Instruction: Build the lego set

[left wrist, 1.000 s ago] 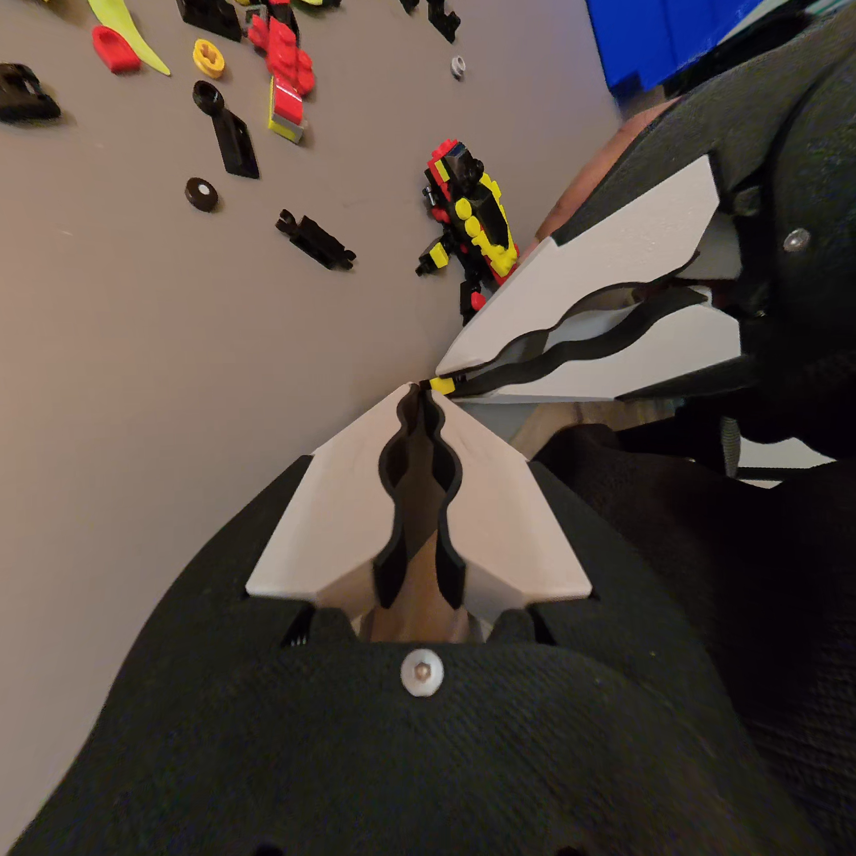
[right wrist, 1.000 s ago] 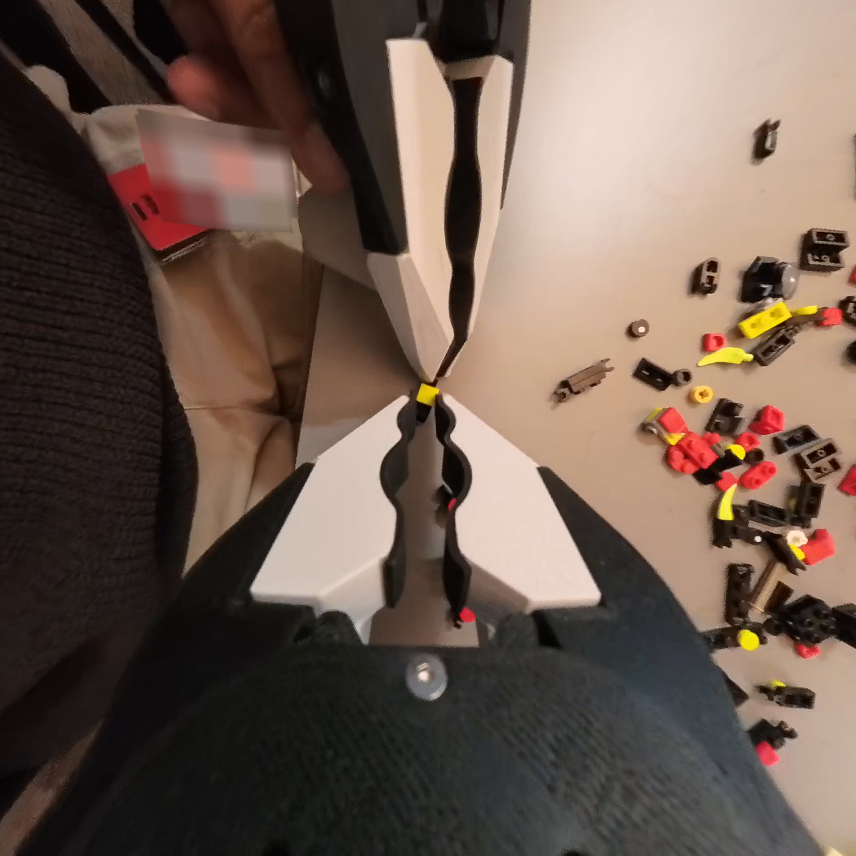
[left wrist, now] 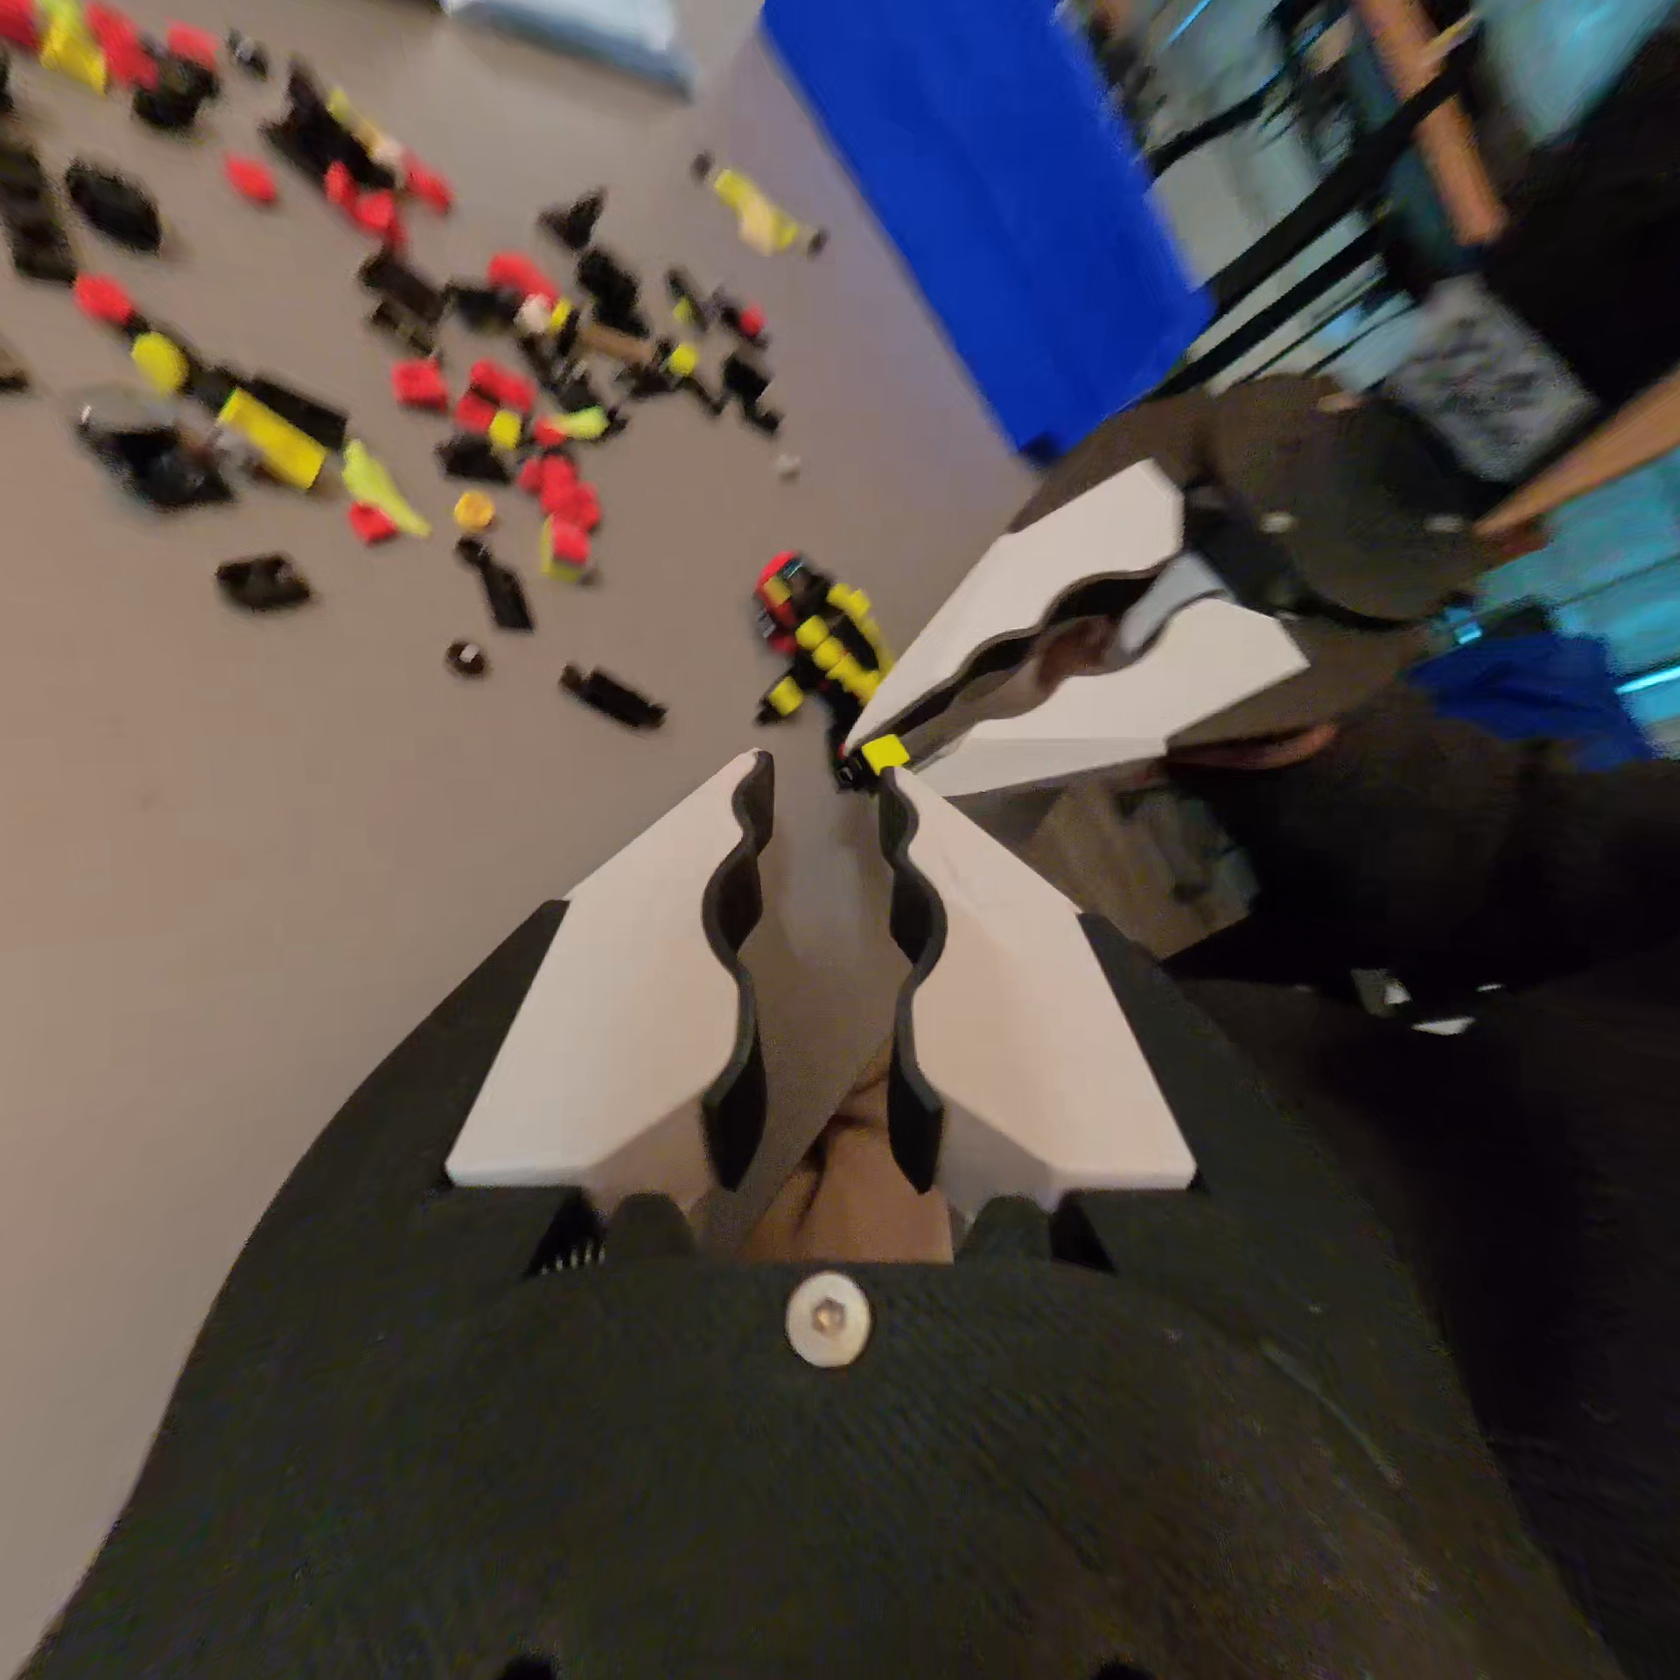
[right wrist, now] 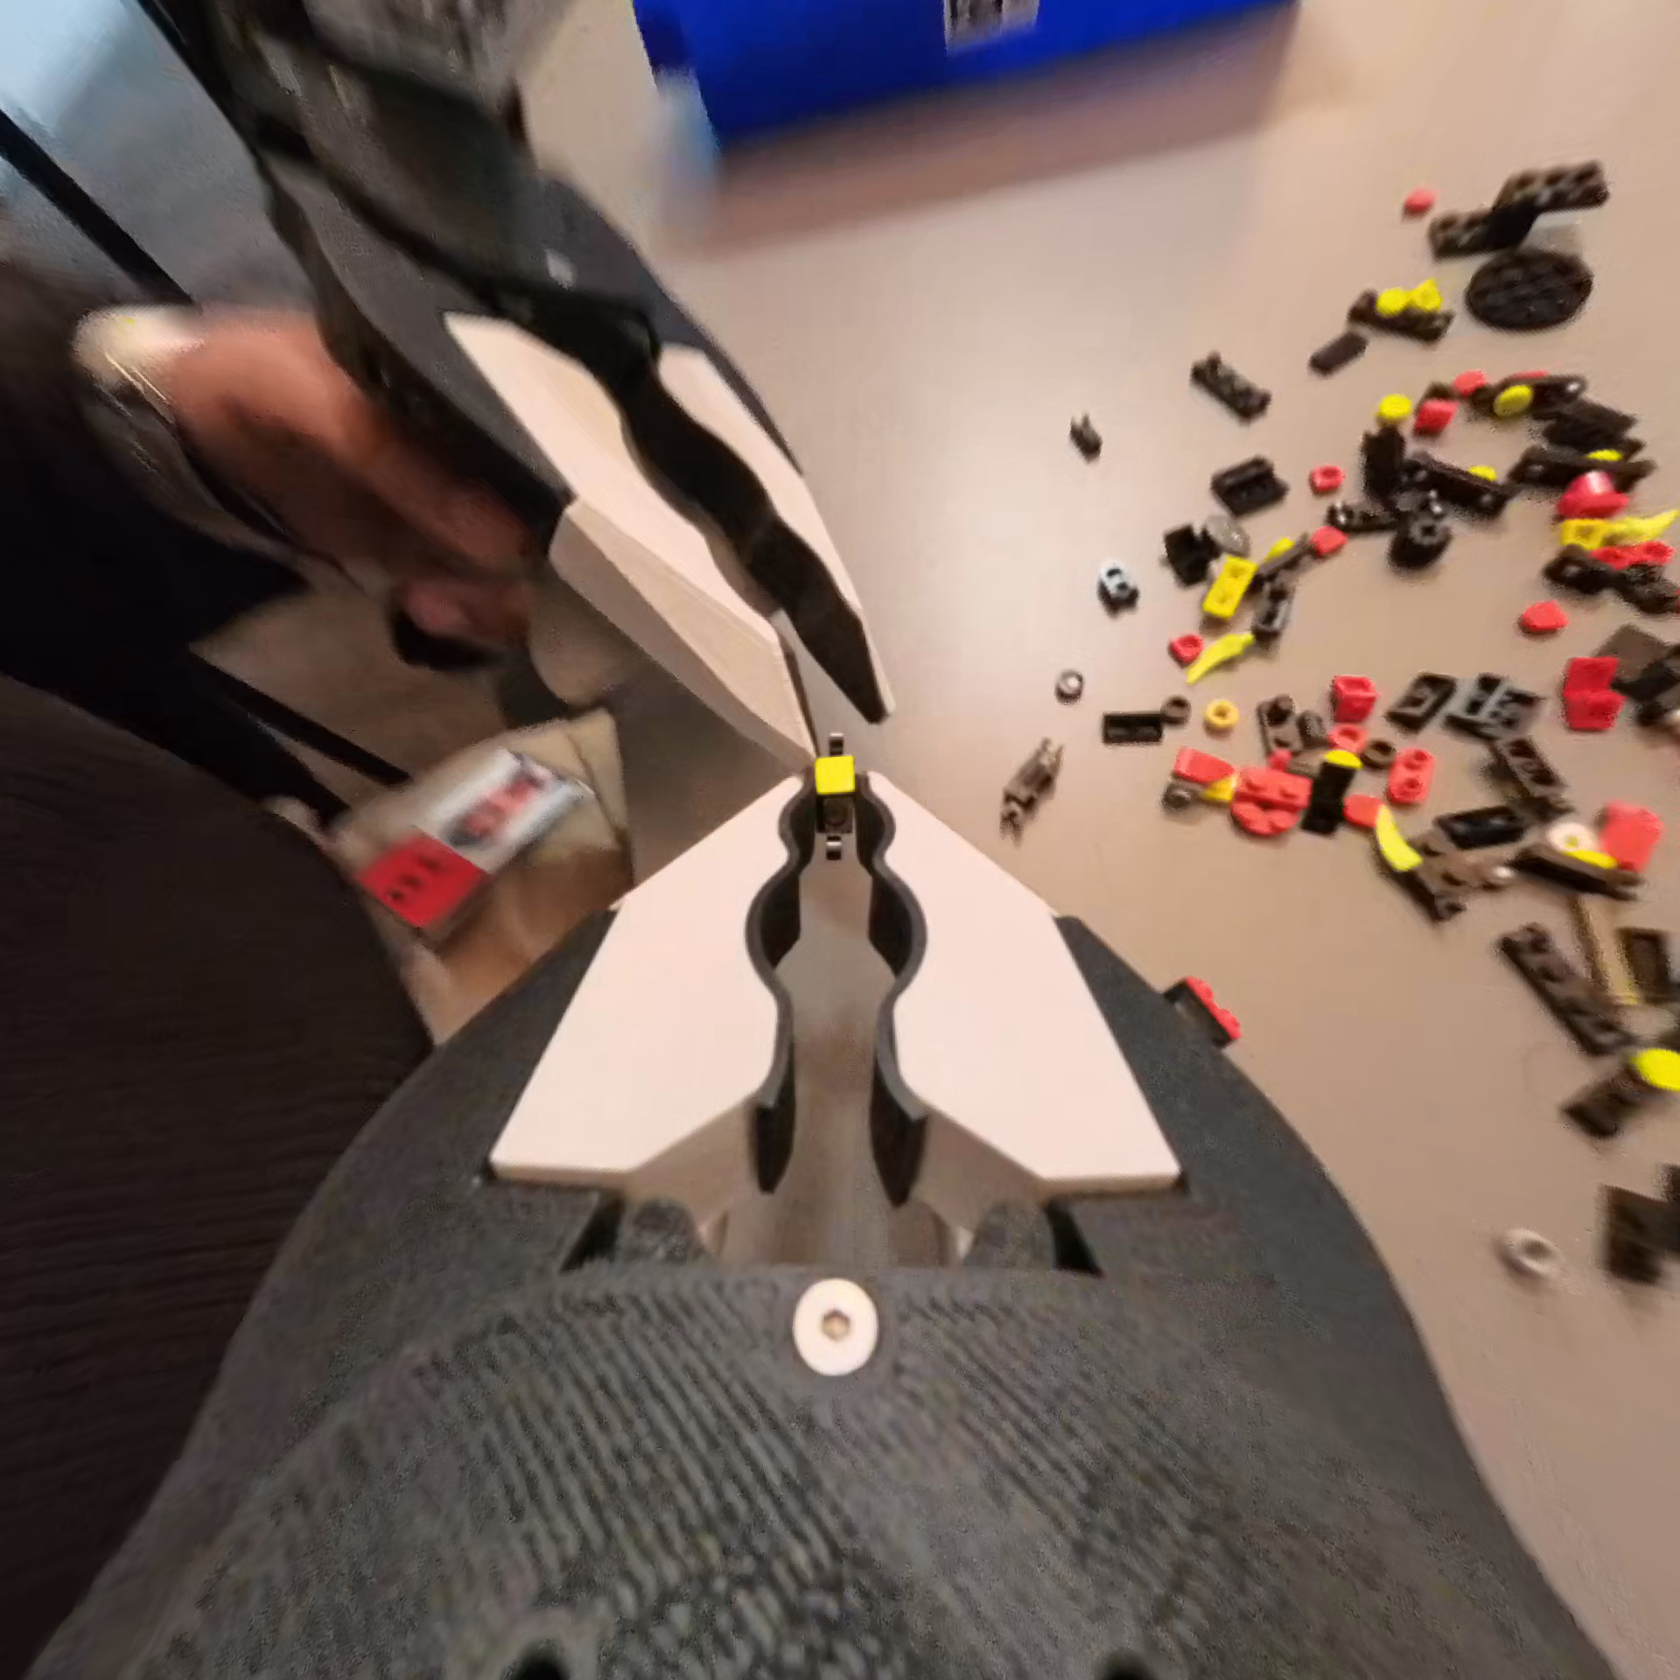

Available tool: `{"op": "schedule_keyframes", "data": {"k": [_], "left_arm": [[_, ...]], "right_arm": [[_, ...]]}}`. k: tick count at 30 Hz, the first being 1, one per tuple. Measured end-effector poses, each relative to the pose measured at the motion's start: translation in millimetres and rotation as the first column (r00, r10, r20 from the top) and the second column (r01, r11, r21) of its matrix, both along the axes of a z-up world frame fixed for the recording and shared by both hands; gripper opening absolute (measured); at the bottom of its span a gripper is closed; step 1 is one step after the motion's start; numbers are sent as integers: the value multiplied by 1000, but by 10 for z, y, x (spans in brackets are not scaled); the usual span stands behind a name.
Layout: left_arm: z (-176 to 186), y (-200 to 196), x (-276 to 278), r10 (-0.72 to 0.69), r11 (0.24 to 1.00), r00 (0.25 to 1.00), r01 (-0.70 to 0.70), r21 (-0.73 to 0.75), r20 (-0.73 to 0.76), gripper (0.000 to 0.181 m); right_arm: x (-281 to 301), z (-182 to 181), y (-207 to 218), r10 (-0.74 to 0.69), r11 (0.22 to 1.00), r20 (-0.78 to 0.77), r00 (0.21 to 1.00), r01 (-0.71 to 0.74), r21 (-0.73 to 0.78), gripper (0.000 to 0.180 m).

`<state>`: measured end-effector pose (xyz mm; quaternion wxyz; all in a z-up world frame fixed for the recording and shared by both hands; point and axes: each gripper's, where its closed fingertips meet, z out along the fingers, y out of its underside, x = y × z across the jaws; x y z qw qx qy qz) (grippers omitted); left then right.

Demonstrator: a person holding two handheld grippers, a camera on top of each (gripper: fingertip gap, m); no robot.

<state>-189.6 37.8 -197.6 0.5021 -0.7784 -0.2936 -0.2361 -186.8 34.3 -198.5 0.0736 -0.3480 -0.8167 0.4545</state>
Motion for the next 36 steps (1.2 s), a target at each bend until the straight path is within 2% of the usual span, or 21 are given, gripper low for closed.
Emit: {"op": "schedule_keyframes", "data": {"k": [1, 3, 5, 10, 20, 36], "left_arm": [[123, 13, 0, 1, 998, 1000, -2, 69, 1, 21], [372, 20, 61, -35, 978, 999, 36, 207, -8, 21], [558, 22, 132, -70, 949, 997, 71, 306, -15, 20], [700, 47, 260, -132, 917, 990, 140, 374, -48, 20], [819, 85, 355, -172, 883, 981, 194, 427, -90, 17], [775, 118, 316, -168, 895, 982, 190, 404, -90, 6]], "right_arm": [[-1, 119, 0, 0, 994, 20, 1000, 2, -112, 6], [18, 371, 14, 17, 946, 51, 999, 0, -325, 6], [58, 588, 24, 49, 880, 76, 996, -8, -475, 6], [148, 758, -19, 112, 804, 86, 990, -39, -594, 6], [201, 935, -70, 144, 685, 95, 985, -30, -728, 6], [140, 887, 1, 97, 698, 79, 992, -10, -716, 8]]}}
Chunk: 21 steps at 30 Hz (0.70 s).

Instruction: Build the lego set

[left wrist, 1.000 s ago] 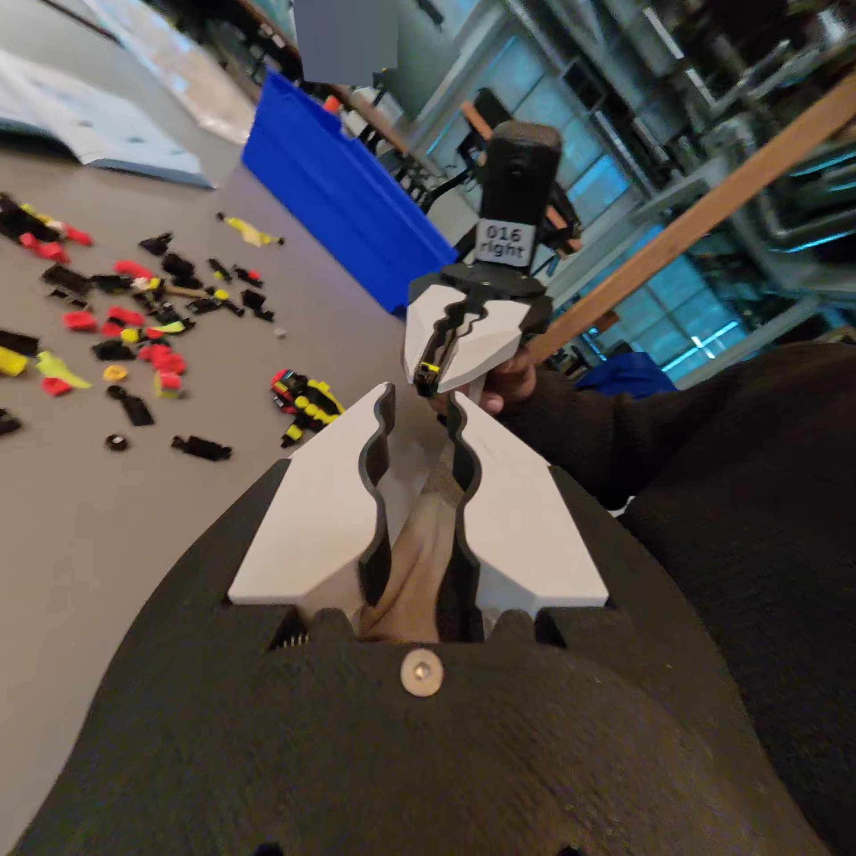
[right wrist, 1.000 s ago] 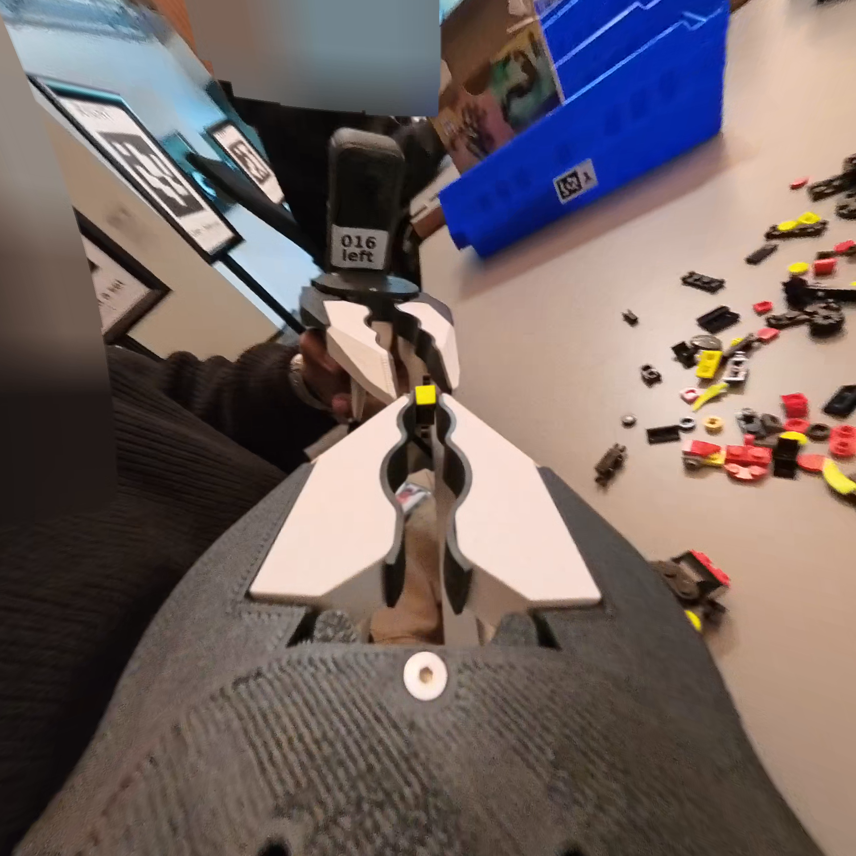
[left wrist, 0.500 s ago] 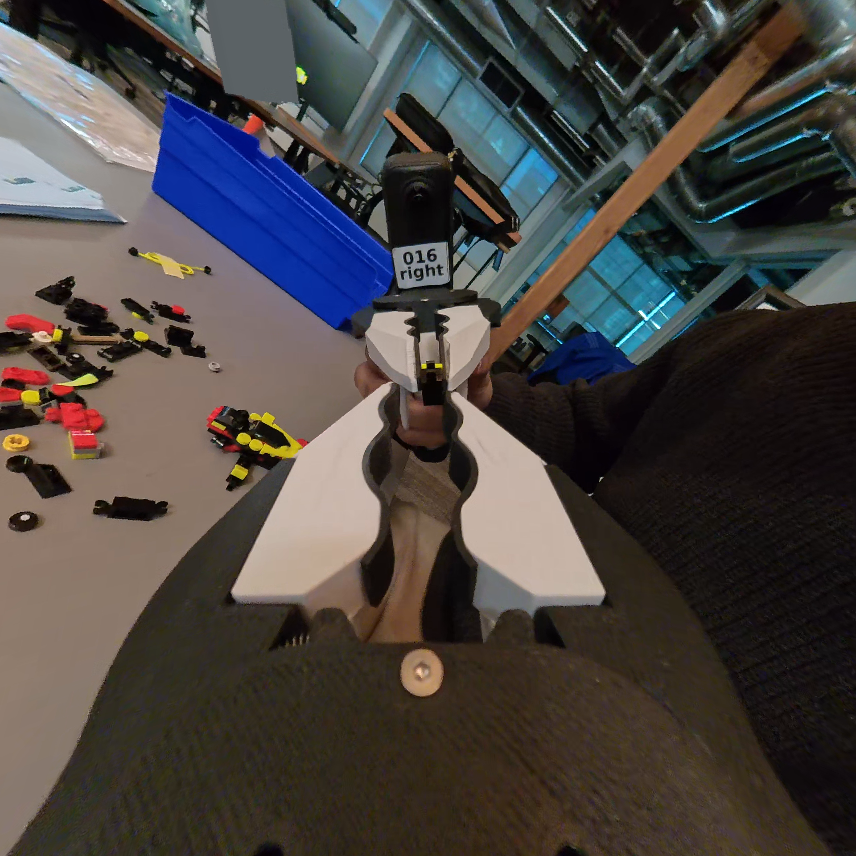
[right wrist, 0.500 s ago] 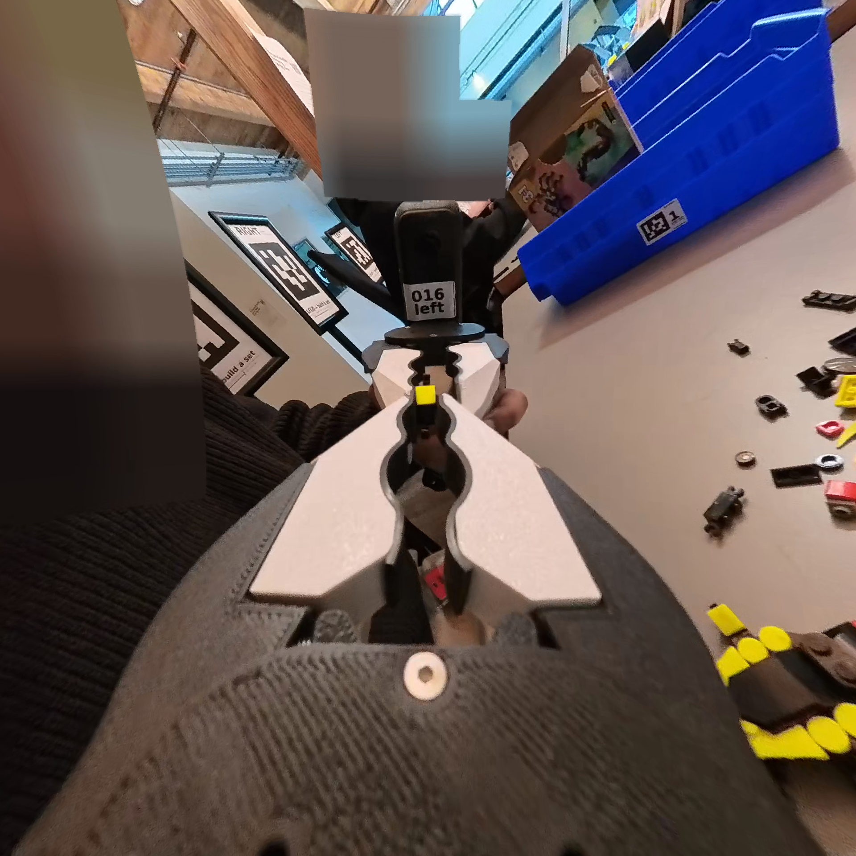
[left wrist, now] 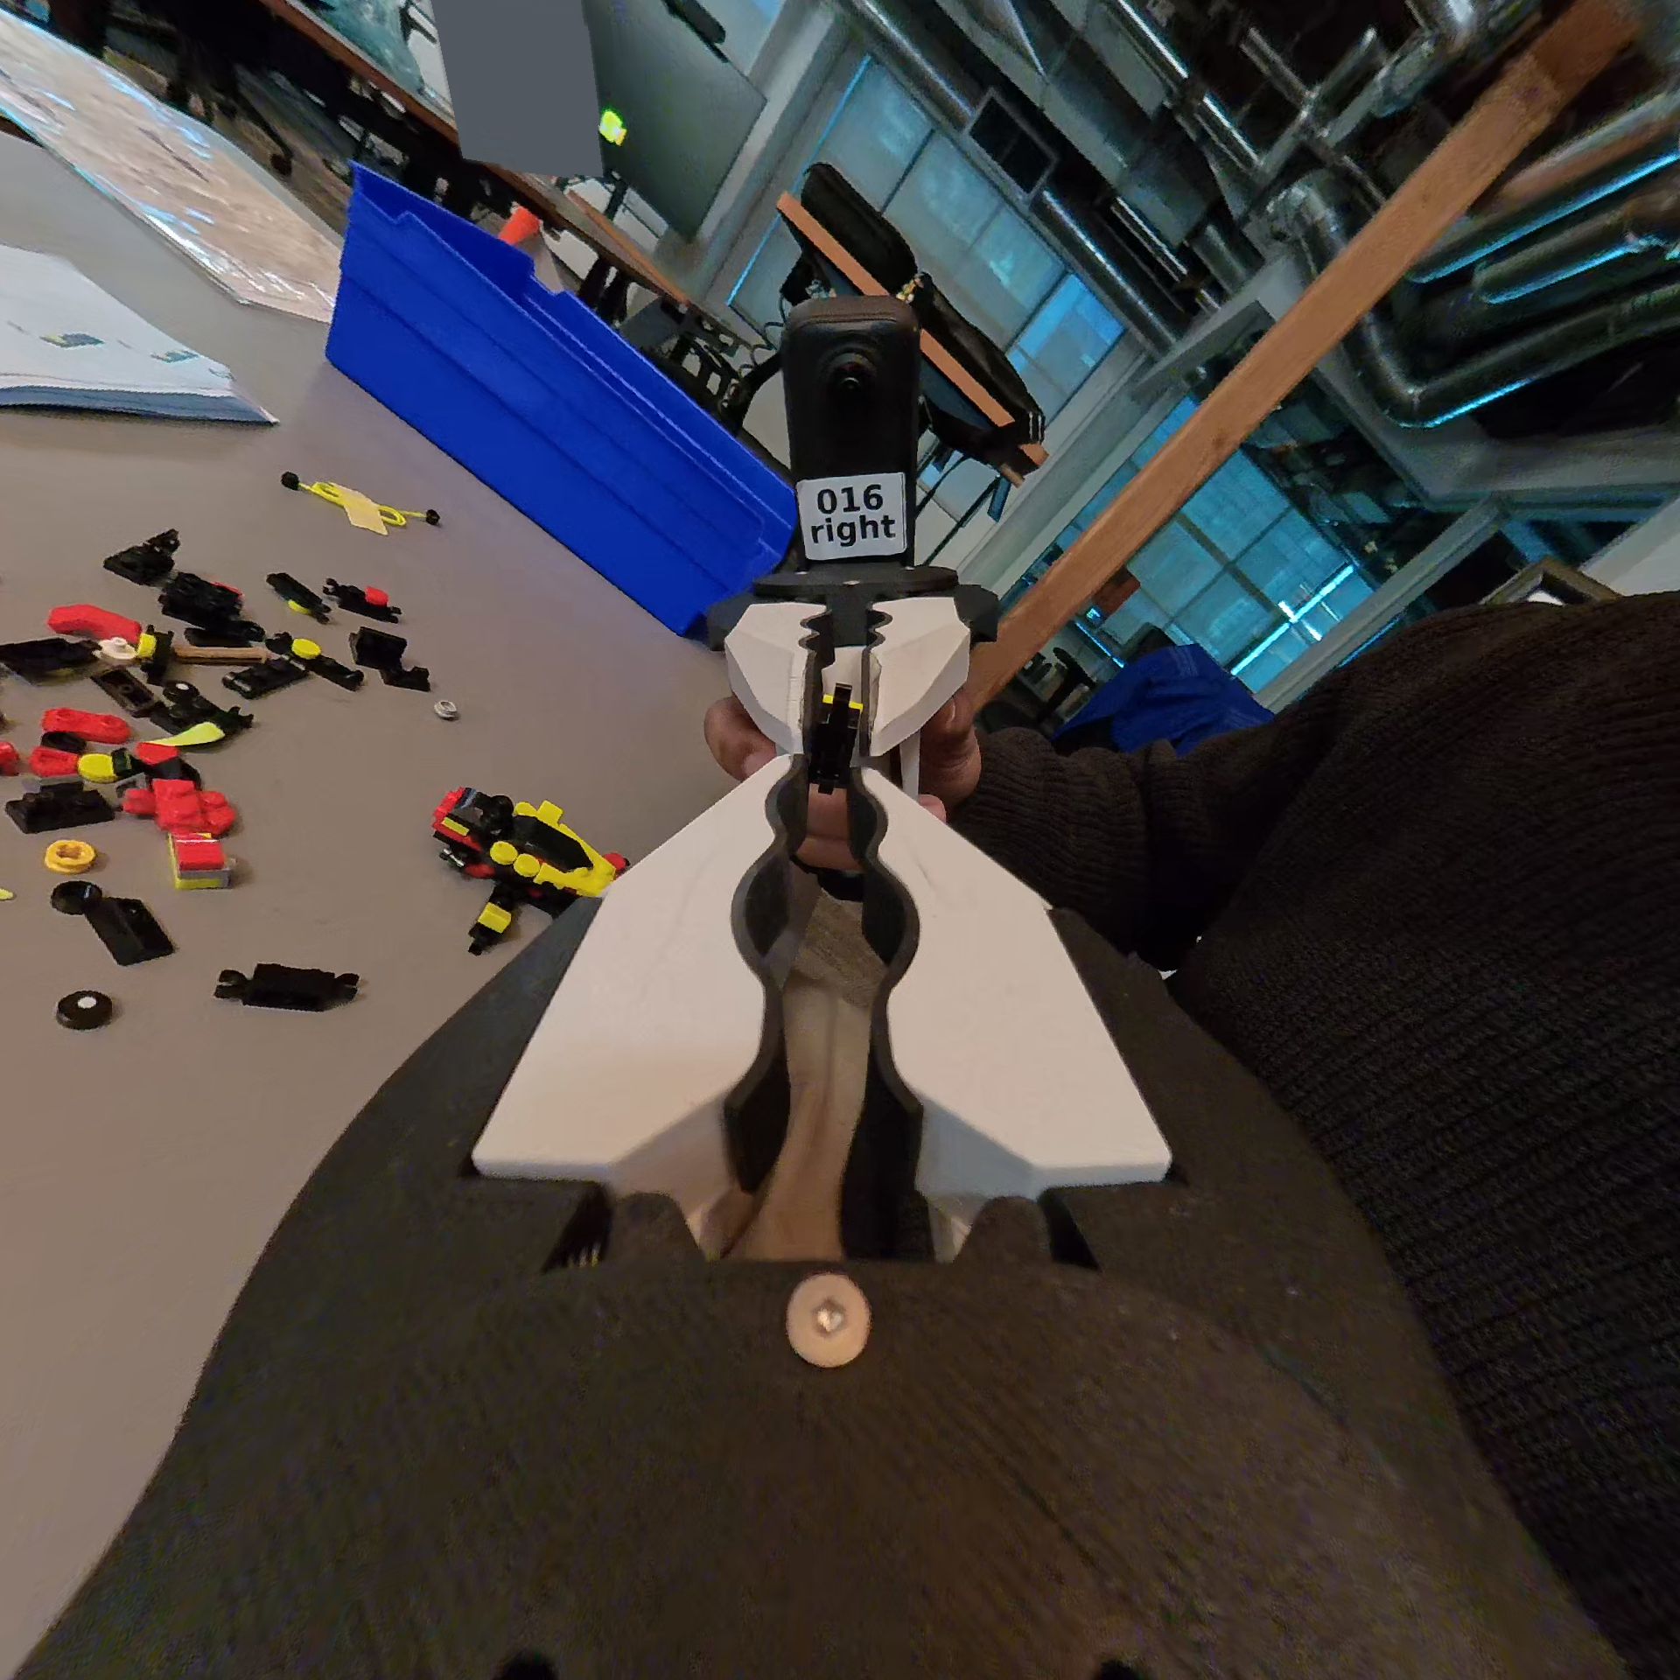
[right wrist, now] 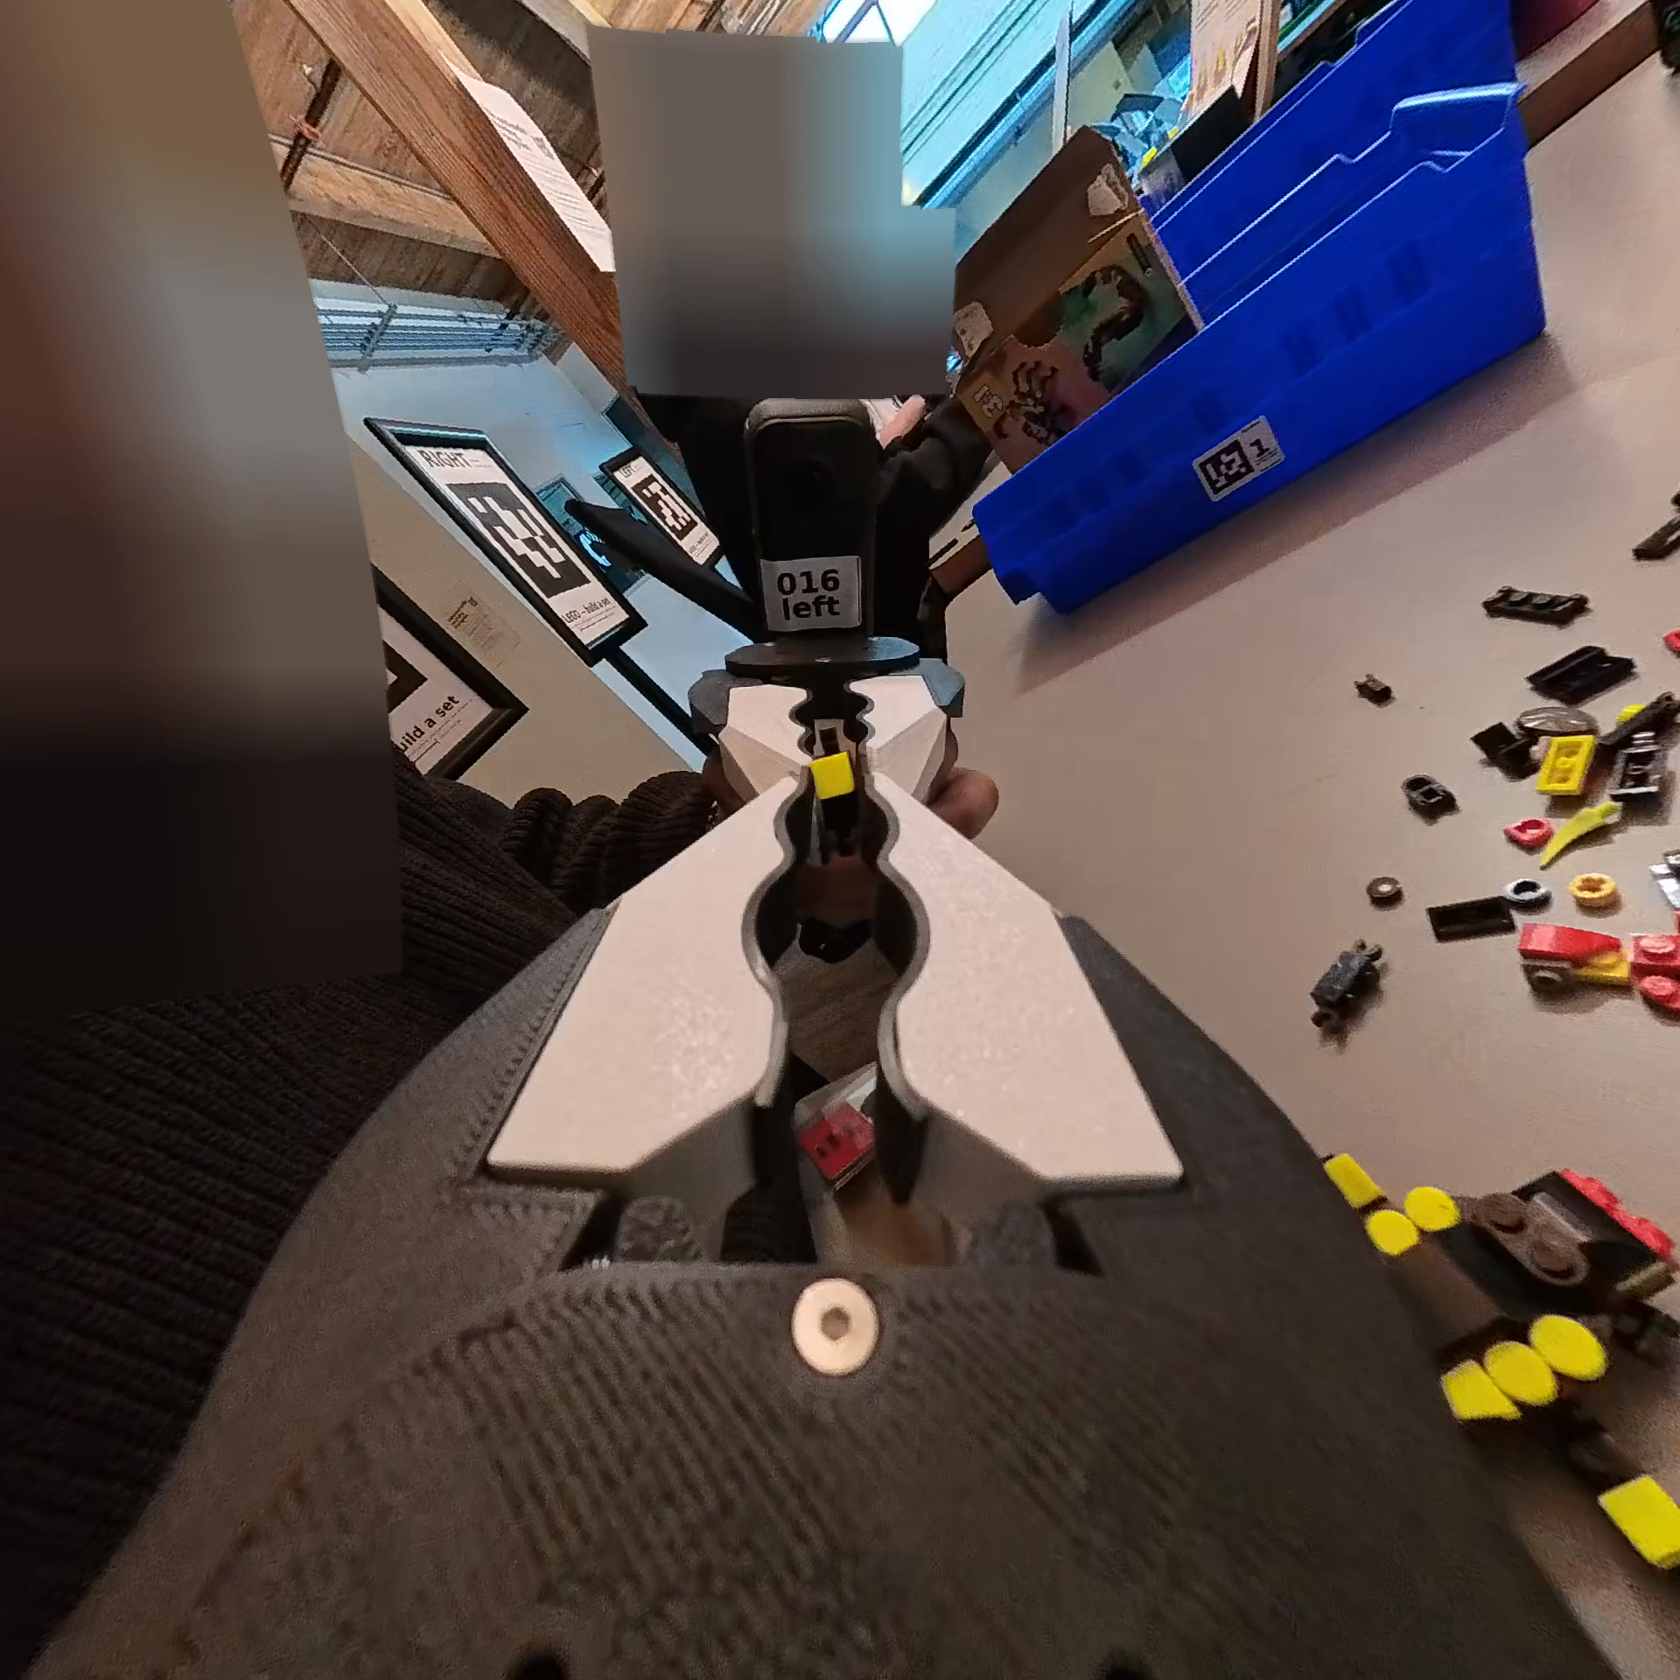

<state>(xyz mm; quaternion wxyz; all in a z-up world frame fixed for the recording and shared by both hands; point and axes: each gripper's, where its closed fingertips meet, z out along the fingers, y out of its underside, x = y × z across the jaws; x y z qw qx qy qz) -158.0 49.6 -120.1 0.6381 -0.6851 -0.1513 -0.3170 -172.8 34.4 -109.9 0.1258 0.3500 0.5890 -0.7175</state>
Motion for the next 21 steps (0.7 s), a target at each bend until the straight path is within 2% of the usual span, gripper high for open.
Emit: {"op": "schedule_keyframes", "data": {"k": [11, 21], "left_arm": [[-3, -15, -53, 12, 1000, 999, -12, 2, 34, 6], [-71, -2, -10, -9, 999, 1000, 9, -35, 23, 6]], "right_arm": [[-32, -18, 41, -12, 1000, -11, 1000, 12, 10, 14], [-21, -70, 44, -17, 993, -81, 997, 27, 114, 6]]}}
